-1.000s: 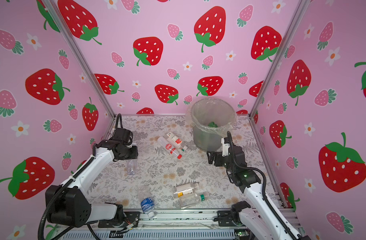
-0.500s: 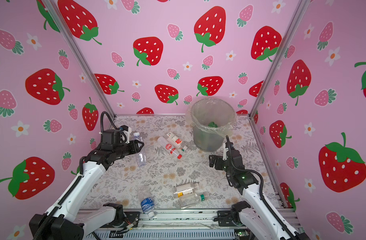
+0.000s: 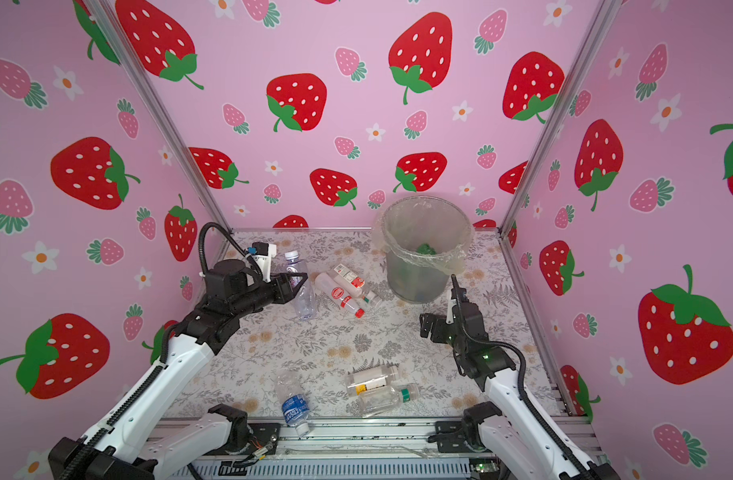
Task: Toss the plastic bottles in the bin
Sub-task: 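Lift the GanEn bottle with the left gripper and carry it toward the bin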
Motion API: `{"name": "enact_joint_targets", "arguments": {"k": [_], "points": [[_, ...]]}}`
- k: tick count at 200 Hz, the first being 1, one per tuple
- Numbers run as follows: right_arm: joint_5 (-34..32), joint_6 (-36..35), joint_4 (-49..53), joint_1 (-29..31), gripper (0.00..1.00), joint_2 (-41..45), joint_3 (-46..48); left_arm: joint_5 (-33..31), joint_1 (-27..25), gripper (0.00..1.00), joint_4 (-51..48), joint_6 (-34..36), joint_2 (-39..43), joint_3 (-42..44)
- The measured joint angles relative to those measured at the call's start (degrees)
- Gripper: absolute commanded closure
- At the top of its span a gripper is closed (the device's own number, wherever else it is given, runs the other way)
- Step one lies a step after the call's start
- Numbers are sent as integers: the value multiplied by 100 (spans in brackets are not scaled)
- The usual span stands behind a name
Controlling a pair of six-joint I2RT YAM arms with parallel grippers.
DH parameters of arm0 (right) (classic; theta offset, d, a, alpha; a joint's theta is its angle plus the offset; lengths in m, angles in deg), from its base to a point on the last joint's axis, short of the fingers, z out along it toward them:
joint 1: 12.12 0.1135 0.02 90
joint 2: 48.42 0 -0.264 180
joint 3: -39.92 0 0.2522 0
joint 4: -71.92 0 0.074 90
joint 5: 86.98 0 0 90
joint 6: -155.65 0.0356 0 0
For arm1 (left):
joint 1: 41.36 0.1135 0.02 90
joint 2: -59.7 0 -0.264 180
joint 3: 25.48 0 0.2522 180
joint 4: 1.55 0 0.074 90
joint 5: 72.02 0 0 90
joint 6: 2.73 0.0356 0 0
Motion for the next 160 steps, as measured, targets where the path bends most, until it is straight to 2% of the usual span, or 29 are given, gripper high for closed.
{"name": "enact_joint_targets", "arguments": {"k": [48,86,160], "points": [[-2,-24,-2,0,1,105,15,-356,-352,54,752,-219,-26,2],[-2,-15,-44,0,1,190,170,-575,-553,50,1482,-470,-37,-2],[-87,22,-37,0,1,415,205,-634,-1062,51,3067,-573,-717,-138]]}}
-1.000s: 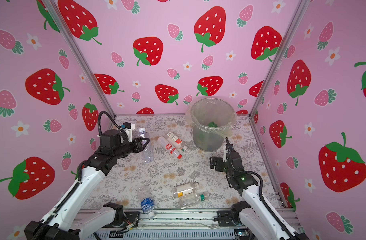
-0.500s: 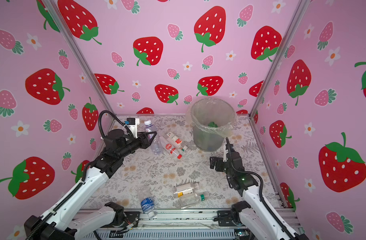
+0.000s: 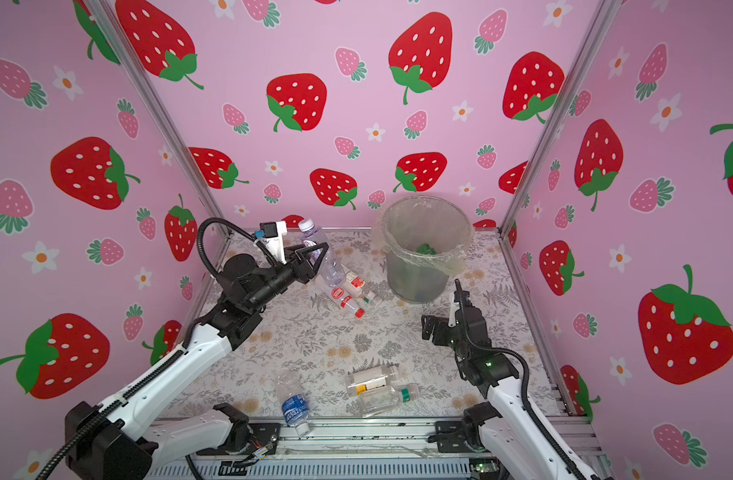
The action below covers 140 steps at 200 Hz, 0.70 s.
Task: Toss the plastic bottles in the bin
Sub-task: 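Lift the GanEn bottle with the left gripper and carry it toward the bin, then hold the GanEn bottle over the bin and open the left gripper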
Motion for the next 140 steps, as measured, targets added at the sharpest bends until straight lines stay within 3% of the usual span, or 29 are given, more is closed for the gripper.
{"name": "enact_joint_targets", "arguments": {"k": [31,78,113,140], "points": [[-37,39,2,0,1,66,0,-125,-297,51,-11,236,-553,-573],[-66,114,7,0,1,118,7,-363,-610,50,-24,566,-1574,-2221],[-85,120,52,0,1,179,7,-365,-796,49,-170,636,-3080,-4251],[-116,131,127,0,1,280,4,-363,-975,32,-651,654,-4509,-6175]]}}
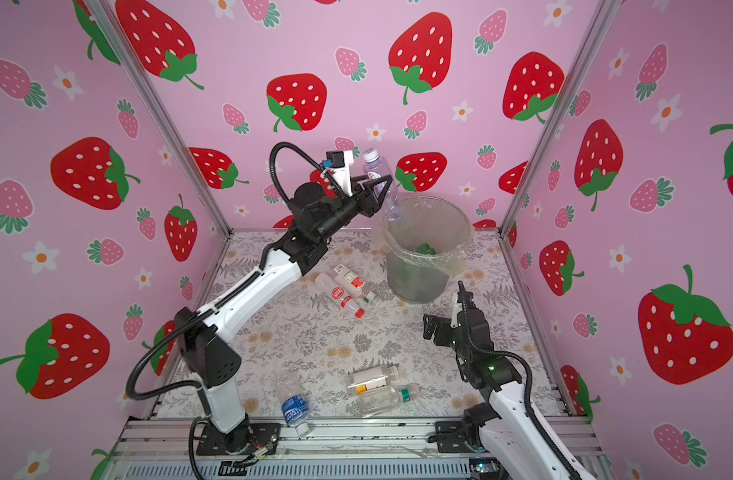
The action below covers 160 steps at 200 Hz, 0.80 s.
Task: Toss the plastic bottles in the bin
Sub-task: 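Hold the GanEn bottle over the bin and open the left gripper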
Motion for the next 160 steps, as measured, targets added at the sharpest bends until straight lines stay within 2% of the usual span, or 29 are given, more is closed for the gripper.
{"name": "enact_joint_targets", "arguments": {"k": [4,8,10,32,50,80,160], "points": [[-11,2,11,0,1,17,0,7,-26,26,-109,0,-216,-330],[-15,4,22,0,1,33,0,2,-48,5,-227,39,-459,-651],[-17,4,24,0,1,39,0,0,-57,1,-291,20,-538,-785],[-39,9,57,0,1,79,-26,-13,-146,1,-1012,26,-1541,-2184],[-48,11,83,0,1,90,-46,-39,-179,1,-1419,26,-1716,-2277],[-55,9,120,0,1,127,-46,-273,-199,1,-1661,94,-1054,-1215],[-28,22,50,0,1,15,-46,-1491,-72,1,-1930,623,2465,1644]]}}
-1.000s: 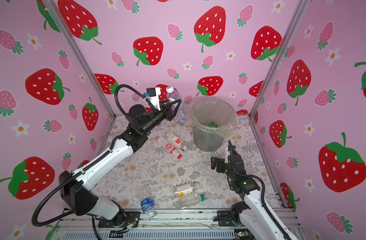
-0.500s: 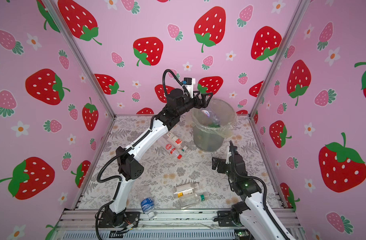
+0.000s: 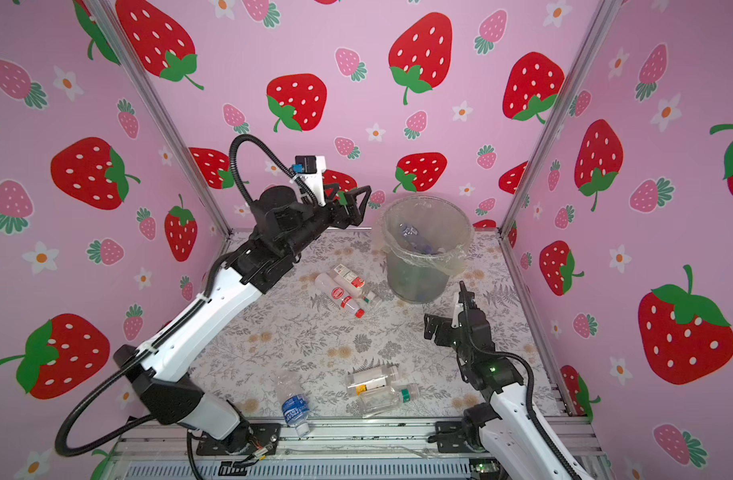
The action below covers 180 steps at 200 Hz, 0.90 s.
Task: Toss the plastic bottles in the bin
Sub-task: 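Hold the GanEn bottle over the bin and open the left gripper, then withdraw the left gripper while the right gripper reaches toward the white bottle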
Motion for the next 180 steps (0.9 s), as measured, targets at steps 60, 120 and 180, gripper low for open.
{"name": "enact_joint_targets", "arguments": {"k": [60,120,180], "points": [[-111,138,-138,214,1,-339,-11,-98,1226,1,-804,-345,1172,2116],[-673,0,-299,1495,1,-1169,-520,-129,2061,1,-1523,-337,2339,3215],[-844,-603,-568,2409,1,-2490,-1340,122,3178,1,-2420,-385,2514,3451]]}}
